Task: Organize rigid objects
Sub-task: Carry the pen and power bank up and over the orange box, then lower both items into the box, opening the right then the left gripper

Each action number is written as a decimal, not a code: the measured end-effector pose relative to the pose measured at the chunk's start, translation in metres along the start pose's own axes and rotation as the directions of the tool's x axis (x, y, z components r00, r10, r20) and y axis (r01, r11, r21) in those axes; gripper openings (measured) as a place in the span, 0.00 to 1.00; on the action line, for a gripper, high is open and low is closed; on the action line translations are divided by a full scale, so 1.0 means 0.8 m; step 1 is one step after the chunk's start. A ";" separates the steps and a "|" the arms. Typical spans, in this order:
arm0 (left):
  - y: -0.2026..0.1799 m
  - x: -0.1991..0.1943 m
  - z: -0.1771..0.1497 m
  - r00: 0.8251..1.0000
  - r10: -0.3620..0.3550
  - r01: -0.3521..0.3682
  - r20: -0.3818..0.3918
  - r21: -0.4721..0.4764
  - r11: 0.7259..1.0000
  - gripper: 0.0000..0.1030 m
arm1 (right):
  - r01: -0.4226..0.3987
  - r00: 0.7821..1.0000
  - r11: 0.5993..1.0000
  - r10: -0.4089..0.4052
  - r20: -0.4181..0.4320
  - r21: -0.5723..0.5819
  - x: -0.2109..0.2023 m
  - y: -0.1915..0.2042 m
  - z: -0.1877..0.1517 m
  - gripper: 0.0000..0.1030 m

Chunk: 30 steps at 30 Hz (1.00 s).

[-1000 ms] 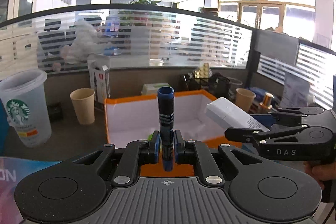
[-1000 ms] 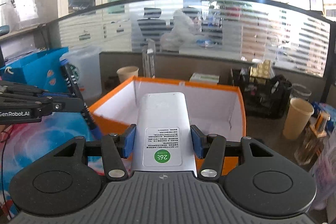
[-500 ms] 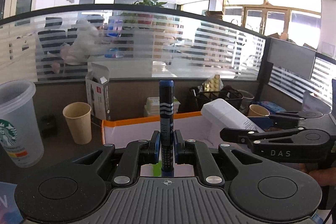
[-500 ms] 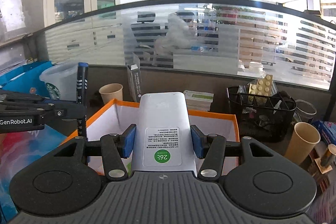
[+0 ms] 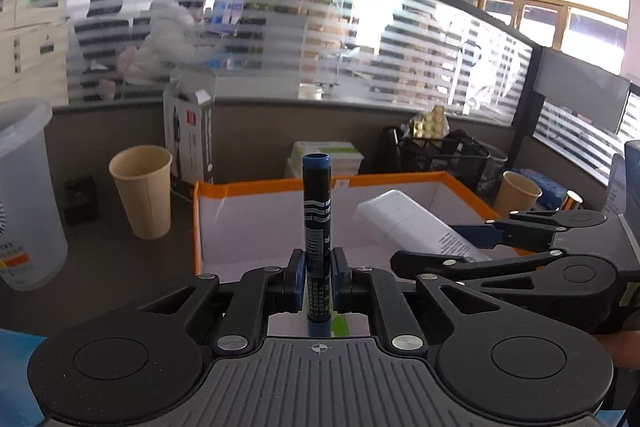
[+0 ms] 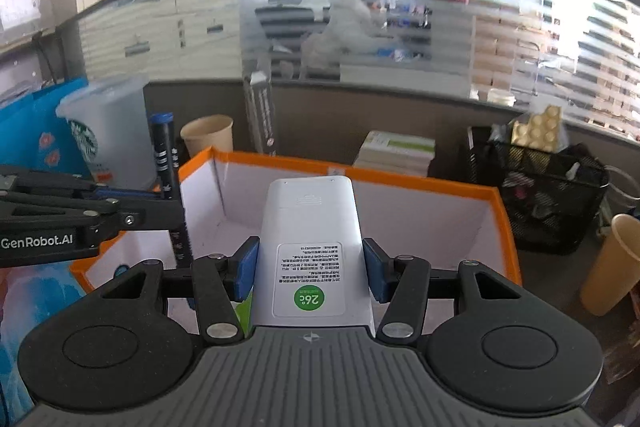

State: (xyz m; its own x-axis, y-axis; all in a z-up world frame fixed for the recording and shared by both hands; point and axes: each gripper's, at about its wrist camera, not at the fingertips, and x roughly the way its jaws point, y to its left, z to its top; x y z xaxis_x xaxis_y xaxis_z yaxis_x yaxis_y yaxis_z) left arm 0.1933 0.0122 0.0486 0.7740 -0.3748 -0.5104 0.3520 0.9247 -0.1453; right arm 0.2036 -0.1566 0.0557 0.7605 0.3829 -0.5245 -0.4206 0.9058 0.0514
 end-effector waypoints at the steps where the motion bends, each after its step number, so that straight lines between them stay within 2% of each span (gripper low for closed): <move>1: 0.001 0.002 -0.002 1.000 -0.001 0.001 -0.003 -0.001 1.000 0.11 | -0.001 1.000 1.000 0.001 -0.007 0.000 0.004 0.001 -0.002 0.49; 17: 0.011 0.030 -0.014 0.998 0.027 -0.028 -0.058 -0.020 0.999 0.11 | 0.030 0.994 0.999 -0.034 -0.107 -0.040 0.042 0.013 -0.011 0.49; 23: 0.007 0.035 -0.017 0.997 0.055 -0.055 -0.061 0.009 0.998 0.11 | 0.034 0.986 0.997 -0.044 -0.161 -0.063 0.055 0.017 -0.013 0.49; 30: 0.004 0.042 -0.019 0.996 0.049 -0.048 -0.078 0.018 0.999 0.11 | 0.042 0.983 0.996 -0.054 -0.175 -0.073 0.059 0.018 -0.011 0.49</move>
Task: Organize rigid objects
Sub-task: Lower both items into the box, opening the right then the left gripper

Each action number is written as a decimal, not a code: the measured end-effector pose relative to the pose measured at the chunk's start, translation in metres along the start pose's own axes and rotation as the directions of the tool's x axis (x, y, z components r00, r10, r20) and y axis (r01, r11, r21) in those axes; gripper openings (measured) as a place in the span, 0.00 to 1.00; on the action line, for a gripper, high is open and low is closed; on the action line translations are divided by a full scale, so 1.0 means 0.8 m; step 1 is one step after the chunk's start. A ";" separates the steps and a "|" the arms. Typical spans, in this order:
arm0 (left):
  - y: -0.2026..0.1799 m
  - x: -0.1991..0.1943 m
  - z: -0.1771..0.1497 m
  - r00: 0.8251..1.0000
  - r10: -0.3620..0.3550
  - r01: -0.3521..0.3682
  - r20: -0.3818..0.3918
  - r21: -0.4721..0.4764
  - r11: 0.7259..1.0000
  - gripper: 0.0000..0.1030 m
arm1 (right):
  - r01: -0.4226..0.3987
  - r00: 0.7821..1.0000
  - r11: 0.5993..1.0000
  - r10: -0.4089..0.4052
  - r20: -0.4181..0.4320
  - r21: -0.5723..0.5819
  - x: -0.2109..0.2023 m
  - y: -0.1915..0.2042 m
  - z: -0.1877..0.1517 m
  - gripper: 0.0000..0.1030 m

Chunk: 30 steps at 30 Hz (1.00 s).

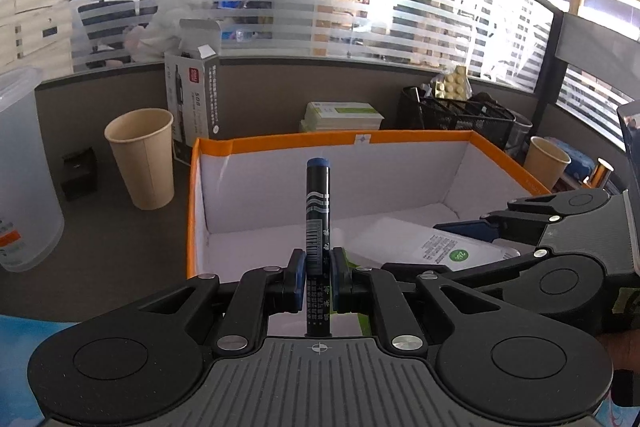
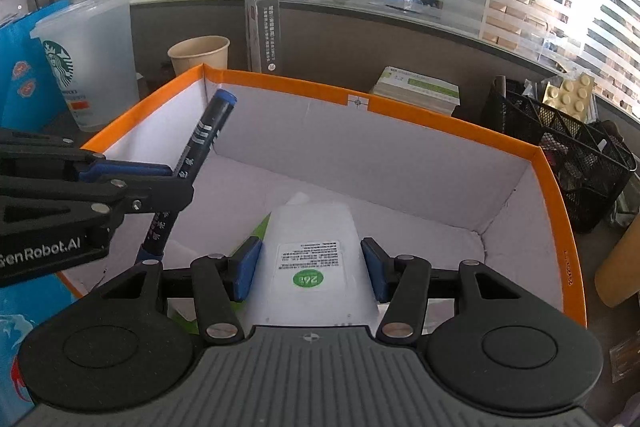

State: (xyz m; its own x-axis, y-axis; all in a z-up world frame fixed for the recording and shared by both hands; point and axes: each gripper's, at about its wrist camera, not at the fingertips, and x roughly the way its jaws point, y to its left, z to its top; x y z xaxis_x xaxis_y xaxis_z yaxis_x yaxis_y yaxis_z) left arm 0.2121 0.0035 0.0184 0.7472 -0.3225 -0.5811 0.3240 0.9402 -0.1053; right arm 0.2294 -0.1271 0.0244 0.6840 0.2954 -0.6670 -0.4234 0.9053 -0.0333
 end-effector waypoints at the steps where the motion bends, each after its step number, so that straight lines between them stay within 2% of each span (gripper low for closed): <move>1: -0.001 0.001 0.000 1.000 -0.001 0.001 -0.002 0.002 1.000 0.11 | 0.000 1.000 1.000 0.000 0.000 0.000 0.000 0.000 0.000 0.49; 19: -0.008 0.009 -0.005 1.000 0.024 -0.023 -0.007 0.041 0.999 0.10 | 0.026 1.000 1.000 -0.026 -0.002 -0.008 0.003 0.004 0.002 0.50; 25: -0.003 0.001 -0.006 1.000 0.010 -0.011 0.017 0.017 1.000 0.14 | 0.074 0.996 0.997 -0.074 0.052 -0.008 -0.012 -0.001 -0.001 0.67; 28: -0.003 -0.005 -0.006 0.999 0.023 -0.023 0.028 0.005 1.000 0.15 | 0.069 0.993 0.997 -0.070 0.092 0.017 -0.030 -0.006 0.001 0.75; 30: -0.003 -0.012 -0.006 0.999 0.026 -0.026 0.041 -0.004 1.000 0.20 | 0.066 0.990 0.998 -0.069 0.127 0.025 -0.047 -0.007 0.003 0.80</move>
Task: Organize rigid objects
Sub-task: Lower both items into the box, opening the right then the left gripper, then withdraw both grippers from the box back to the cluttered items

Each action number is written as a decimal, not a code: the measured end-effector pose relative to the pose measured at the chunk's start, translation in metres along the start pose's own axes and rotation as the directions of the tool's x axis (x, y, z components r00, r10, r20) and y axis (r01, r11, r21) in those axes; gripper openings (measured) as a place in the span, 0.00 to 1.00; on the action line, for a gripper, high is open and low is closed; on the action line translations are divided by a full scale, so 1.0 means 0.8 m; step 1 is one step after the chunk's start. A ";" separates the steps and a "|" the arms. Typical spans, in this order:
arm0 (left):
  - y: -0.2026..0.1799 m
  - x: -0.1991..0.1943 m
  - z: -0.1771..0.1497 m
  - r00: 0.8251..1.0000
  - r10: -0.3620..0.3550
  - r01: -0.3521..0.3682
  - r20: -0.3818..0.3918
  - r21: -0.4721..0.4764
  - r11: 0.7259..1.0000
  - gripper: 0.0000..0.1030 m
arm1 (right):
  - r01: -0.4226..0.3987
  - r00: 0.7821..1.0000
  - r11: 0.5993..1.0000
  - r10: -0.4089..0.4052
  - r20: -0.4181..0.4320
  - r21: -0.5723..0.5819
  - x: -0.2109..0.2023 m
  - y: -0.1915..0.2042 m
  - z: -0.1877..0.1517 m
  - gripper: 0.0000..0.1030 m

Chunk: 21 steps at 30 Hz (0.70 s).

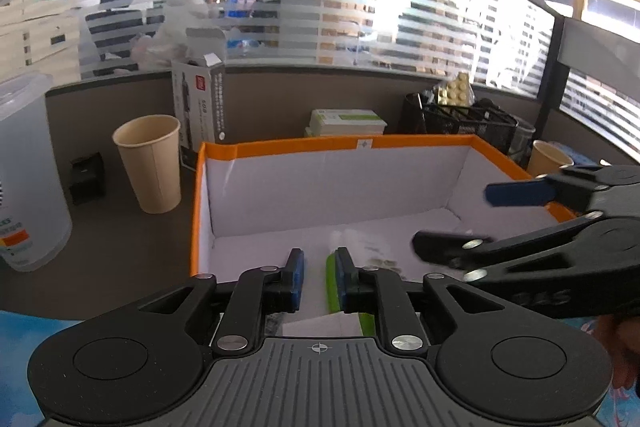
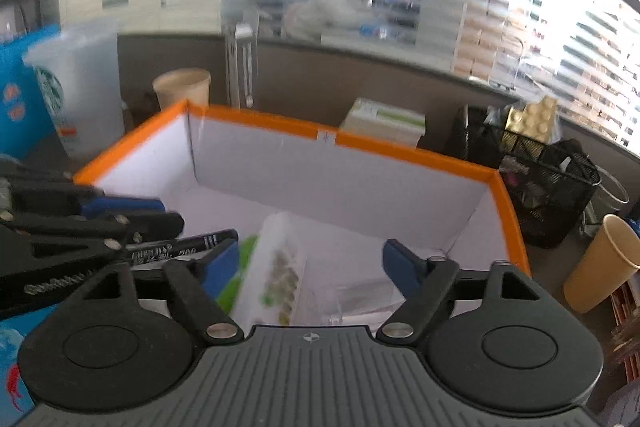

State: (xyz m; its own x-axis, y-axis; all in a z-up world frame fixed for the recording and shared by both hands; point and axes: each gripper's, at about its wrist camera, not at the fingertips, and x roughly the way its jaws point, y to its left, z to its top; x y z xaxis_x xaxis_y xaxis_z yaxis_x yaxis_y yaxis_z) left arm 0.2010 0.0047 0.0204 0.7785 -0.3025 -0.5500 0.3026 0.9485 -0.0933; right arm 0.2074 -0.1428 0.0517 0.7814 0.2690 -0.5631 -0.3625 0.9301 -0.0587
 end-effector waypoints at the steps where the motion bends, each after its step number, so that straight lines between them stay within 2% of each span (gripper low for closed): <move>1: 0.000 -0.005 0.000 1.000 0.001 -0.001 0.010 -0.002 1.000 0.21 | 0.001 1.000 1.000 -0.001 0.019 -0.002 -0.010 0.000 0.001 0.81; 3: -0.003 -0.017 -0.002 1.000 0.012 -0.012 0.028 0.000 1.000 0.24 | 0.006 0.998 1.000 -0.006 0.062 -0.010 -0.030 -0.001 0.002 0.87; 7: -0.008 -0.042 -0.008 0.998 0.018 -0.018 0.054 -0.005 1.000 0.25 | 0.047 0.989 0.998 -0.042 0.142 -0.030 -0.075 -0.002 -0.004 0.91; 11: -0.019 -0.066 -0.021 0.998 0.013 -0.013 0.069 0.007 1.000 0.31 | 0.080 0.977 0.996 -0.071 0.200 -0.041 -0.119 -0.012 -0.024 0.98; 15: -0.034 -0.079 -0.032 0.998 -0.003 0.002 0.063 0.022 1.000 0.34 | 0.138 0.968 0.990 -0.129 0.215 -0.023 -0.148 -0.023 -0.050 1.00; 18: -0.052 -0.092 -0.042 0.997 0.009 -0.014 0.083 0.065 0.998 0.46 | 0.156 0.964 0.988 -0.156 0.215 0.014 -0.166 -0.037 -0.069 1.00; 21: -0.067 -0.104 -0.051 0.996 -0.038 0.032 0.076 0.084 0.996 0.46 | 0.178 0.958 0.983 -0.185 0.221 0.051 -0.182 -0.051 -0.089 1.00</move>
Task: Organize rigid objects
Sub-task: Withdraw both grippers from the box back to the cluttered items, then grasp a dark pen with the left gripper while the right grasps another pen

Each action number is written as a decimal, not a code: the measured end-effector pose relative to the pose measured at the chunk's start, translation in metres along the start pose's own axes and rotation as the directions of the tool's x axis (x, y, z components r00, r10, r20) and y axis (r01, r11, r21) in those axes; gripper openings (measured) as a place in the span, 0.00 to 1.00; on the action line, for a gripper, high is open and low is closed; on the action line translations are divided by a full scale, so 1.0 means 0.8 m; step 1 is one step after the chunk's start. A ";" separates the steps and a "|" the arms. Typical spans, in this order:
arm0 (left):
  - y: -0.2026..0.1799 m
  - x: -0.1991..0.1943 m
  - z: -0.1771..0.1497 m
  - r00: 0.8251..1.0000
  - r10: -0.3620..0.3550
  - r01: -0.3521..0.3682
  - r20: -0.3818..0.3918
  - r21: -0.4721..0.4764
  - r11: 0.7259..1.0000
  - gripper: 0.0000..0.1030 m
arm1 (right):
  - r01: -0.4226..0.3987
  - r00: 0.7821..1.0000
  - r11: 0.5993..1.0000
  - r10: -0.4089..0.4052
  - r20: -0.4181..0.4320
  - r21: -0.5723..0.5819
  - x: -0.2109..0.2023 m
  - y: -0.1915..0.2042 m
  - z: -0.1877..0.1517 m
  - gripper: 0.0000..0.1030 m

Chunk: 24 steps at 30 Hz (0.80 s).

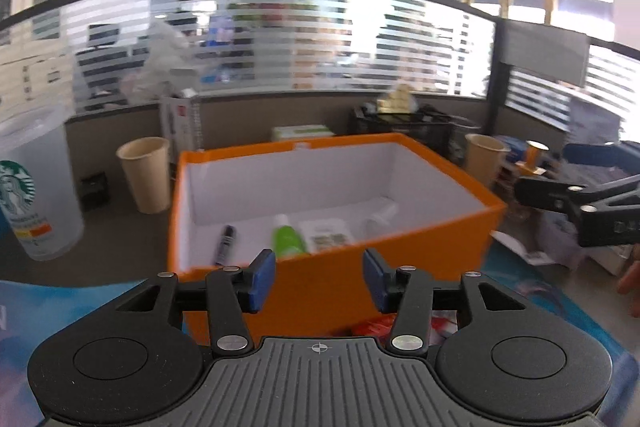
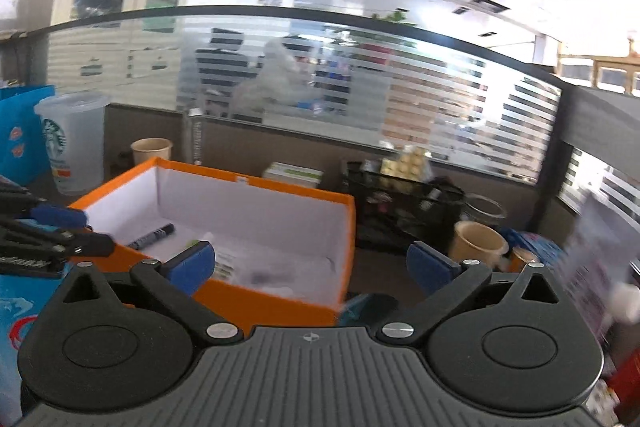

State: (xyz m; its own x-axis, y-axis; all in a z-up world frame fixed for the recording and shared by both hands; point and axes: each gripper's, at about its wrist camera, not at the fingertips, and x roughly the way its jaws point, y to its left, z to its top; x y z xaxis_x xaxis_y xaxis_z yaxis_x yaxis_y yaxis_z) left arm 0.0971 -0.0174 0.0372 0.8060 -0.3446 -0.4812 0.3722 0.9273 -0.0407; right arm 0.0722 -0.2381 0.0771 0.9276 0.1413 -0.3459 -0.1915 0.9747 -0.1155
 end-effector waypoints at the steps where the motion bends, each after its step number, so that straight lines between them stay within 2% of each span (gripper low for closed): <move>1: -0.006 -0.003 -0.003 1.000 -0.005 0.005 0.000 0.013 1.000 0.46 | 0.008 1.000 1.000 -0.008 -0.002 0.015 -0.005 -0.006 -0.006 1.00; 5: -0.033 -0.001 -0.020 0.998 -0.058 0.060 -0.038 0.057 0.997 0.53 | 0.020 0.999 0.999 -0.018 -0.050 0.042 -0.012 -0.018 -0.039 1.00; 9: -0.061 0.013 -0.042 0.991 -0.103 0.111 -0.088 0.102 0.988 0.59 | 0.033 0.991 0.994 -0.020 -0.135 0.100 0.000 -0.032 -0.078 1.00; 12: -0.082 0.027 -0.059 0.986 -0.108 0.126 -0.130 0.140 0.982 0.60 | 0.013 0.981 0.989 0.015 -0.192 0.145 0.009 -0.037 -0.099 1.00; 14: -0.091 0.034 -0.066 0.982 -0.116 0.139 -0.150 0.149 0.979 0.60 | 0.031 0.976 0.992 -0.003 -0.220 0.122 0.013 -0.036 -0.106 1.00; 20: -0.108 0.052 -0.069 0.978 -0.112 0.142 -0.173 0.168 0.975 0.58 | 0.037 0.974 0.984 0.003 -0.228 0.172 0.017 -0.047 -0.115 1.00; 24: -0.117 0.060 -0.073 0.964 -0.168 0.203 -0.204 0.166 0.965 0.57 | 0.044 0.973 0.983 -0.002 -0.231 0.180 0.016 -0.056 -0.113 1.00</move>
State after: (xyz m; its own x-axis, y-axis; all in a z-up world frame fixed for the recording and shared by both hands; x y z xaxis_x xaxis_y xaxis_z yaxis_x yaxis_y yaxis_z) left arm 0.0740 -0.1121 -0.0329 0.6207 -0.4583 -0.6361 0.5993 0.8005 0.0080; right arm 0.0638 -0.2959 -0.0065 0.8285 0.0959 -0.5517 -0.0891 0.9953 0.0391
